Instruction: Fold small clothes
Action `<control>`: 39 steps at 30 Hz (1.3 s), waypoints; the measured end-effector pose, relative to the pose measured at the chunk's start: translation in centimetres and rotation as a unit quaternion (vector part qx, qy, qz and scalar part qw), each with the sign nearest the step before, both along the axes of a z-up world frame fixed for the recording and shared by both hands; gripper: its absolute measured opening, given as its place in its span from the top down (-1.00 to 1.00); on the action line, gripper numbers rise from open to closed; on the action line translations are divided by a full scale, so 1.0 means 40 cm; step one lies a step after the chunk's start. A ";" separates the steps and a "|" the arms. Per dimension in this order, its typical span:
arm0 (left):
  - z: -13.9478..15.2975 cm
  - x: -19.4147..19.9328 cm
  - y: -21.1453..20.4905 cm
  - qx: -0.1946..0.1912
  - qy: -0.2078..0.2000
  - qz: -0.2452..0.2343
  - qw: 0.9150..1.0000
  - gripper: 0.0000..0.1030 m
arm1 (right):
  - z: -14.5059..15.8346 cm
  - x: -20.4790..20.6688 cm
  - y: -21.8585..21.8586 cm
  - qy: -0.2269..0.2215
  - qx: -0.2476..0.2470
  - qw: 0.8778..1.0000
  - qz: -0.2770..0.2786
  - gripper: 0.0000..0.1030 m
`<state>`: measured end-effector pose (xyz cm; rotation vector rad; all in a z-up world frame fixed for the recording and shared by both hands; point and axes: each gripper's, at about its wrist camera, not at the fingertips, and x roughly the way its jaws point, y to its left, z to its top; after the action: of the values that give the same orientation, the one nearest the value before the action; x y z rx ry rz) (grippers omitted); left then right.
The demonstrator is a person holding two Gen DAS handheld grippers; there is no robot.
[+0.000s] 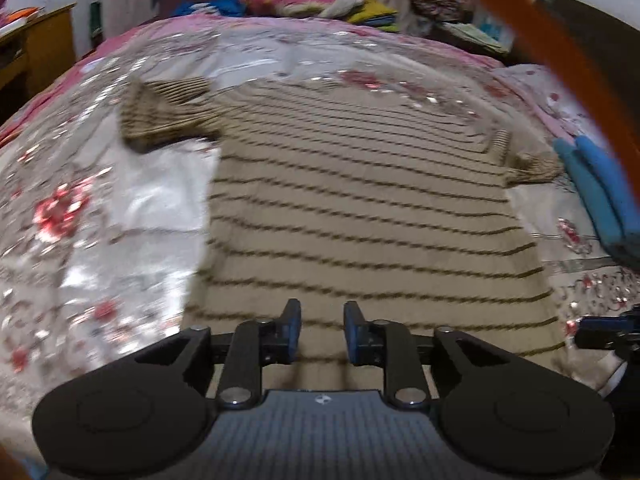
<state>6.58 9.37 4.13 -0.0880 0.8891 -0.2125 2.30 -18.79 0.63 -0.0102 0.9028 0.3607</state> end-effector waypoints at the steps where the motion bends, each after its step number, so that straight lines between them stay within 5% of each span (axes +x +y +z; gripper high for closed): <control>1: -0.001 0.006 -0.018 0.001 -0.003 -0.006 1.000 0.29 | -0.002 0.006 0.006 -0.001 0.001 1.000 -0.002 0.65; 16: -0.059 0.111 -0.212 0.031 -0.010 -0.043 0.999 0.00 | -0.019 0.111 -0.001 -0.017 0.041 0.996 -0.082 0.35; 39: -0.083 0.244 -0.320 0.037 -0.018 -0.066 0.997 -0.19 | -0.032 0.247 -0.082 -0.036 0.043 0.988 -0.142 0.30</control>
<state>16.34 -3.44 0.81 0.0437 0.8665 -0.3030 12.17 -22.07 -0.67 0.1824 0.8038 0.1329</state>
